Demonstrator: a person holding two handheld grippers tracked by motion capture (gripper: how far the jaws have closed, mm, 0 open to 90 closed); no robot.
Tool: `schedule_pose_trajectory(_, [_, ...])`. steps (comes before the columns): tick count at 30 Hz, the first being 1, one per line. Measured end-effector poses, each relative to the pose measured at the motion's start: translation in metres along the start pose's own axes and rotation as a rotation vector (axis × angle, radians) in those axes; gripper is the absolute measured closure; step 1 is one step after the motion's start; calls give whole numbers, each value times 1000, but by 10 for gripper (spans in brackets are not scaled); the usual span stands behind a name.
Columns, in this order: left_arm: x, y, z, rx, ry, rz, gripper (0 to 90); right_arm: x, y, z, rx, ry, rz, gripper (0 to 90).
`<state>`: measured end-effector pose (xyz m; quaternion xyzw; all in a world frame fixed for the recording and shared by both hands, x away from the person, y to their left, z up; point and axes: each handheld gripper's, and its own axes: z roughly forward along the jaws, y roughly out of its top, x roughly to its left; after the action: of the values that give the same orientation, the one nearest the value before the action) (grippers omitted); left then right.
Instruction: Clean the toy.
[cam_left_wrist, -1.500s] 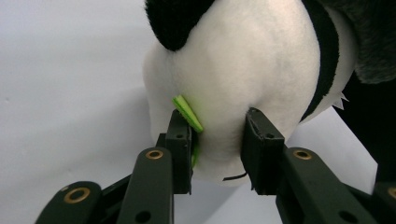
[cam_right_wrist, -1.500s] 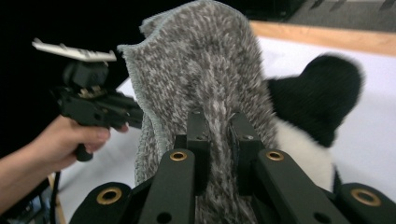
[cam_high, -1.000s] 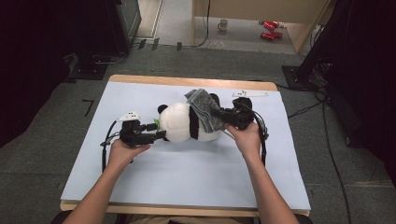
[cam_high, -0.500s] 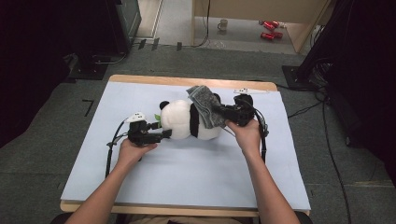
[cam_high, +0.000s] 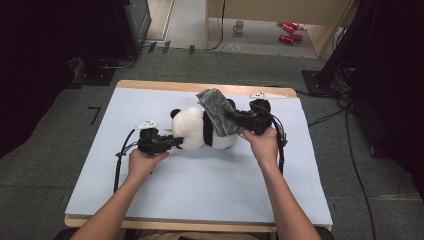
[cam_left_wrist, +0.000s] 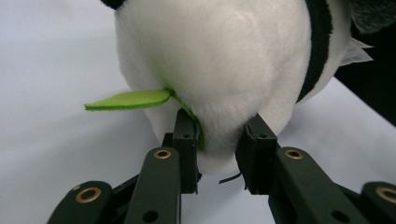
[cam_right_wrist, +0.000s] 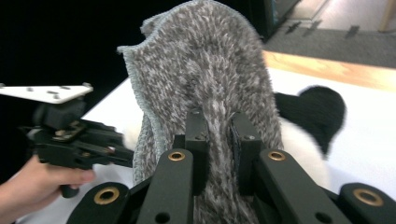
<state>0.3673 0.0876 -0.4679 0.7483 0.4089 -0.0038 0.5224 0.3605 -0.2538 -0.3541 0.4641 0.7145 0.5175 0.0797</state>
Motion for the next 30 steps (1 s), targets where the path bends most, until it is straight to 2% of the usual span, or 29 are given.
schedule_pose_trajectory(5, [-7,2,-4,5,-9,-5,740,26,4,4,6,63,-30,812])
schedule_pose_trajectory(9, [-11,2,-5,12,-4,-11,741,47,-2,20,53,126,-50,812])
schedule_pose_trajectory(11, [-11,2,-4,10,2,-5,741,55,-8,29,81,143,-62,812])
schedule_pose_trajectory(16, [-12,1,-3,4,13,-18,741,64,-21,47,127,168,-62,812])
schedule_pose_trajectory(18, [-13,1,-3,3,15,-16,741,65,-25,51,131,171,-62,811])
schedule_pose_trajectory(20, [-13,0,-3,0,17,-18,741,63,-28,56,138,155,-60,811])
schedule_pose_trajectory(24, [-15,0,-2,4,24,-2,741,46,-37,65,161,113,-29,809])
schedule_pose_trajectory(26, [-15,-1,-1,11,26,-8,742,39,-39,66,156,100,-27,808])
schedule_pose_trajectory(28, [-14,-1,0,14,30,-8,744,36,-39,65,154,82,-33,806])
schedule_pose_trajectory(29, [-14,-1,0,17,32,-9,745,34,-38,63,152,57,-60,805])
schedule_pose_trajectory(30, [-13,-1,0,22,35,-8,745,33,-37,62,150,42,-66,805])
